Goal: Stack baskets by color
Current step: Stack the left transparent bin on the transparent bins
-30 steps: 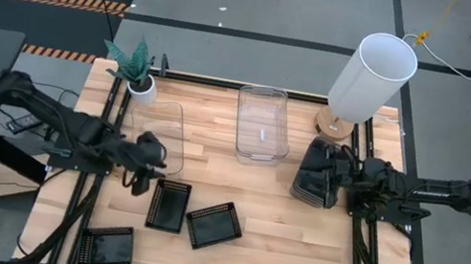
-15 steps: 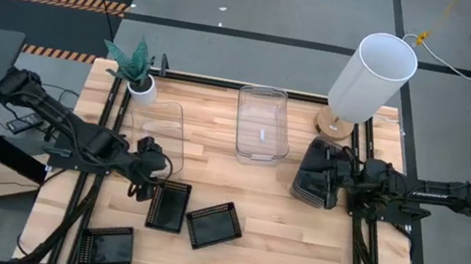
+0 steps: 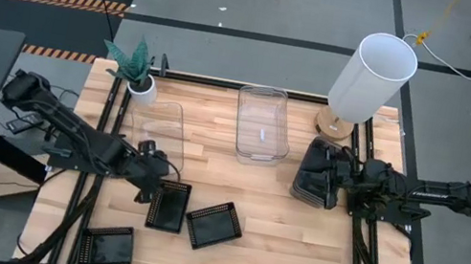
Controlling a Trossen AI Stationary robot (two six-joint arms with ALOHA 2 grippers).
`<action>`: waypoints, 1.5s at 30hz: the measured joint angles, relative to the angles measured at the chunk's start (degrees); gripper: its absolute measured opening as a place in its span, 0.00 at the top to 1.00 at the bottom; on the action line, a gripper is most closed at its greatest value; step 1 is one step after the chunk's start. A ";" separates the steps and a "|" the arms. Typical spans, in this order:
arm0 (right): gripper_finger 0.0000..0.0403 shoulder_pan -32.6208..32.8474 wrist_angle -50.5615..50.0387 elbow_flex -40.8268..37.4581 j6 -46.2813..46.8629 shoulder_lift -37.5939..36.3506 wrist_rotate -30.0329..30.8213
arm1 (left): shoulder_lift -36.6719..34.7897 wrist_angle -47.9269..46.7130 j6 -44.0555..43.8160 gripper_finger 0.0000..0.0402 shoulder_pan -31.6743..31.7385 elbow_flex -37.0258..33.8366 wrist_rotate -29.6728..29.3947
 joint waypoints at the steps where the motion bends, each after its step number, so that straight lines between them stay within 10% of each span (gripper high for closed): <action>1: 0.68 0.00 -0.06 0.00 0.00 0.00 0.00 | 0.75 -0.38 0.03 0.55 0.00 0.00 -0.13; 19: 0.68 0.00 2.30 -0.02 0.15 0.00 0.00 | 1.99 -0.04 4.58 0.97 8.68 0.00 1.50; 45: 0.68 0.00 2.71 0.00 0.02 0.01 0.00 | 17.21 3.62 34.64 0.99 19.06 31.46 -4.88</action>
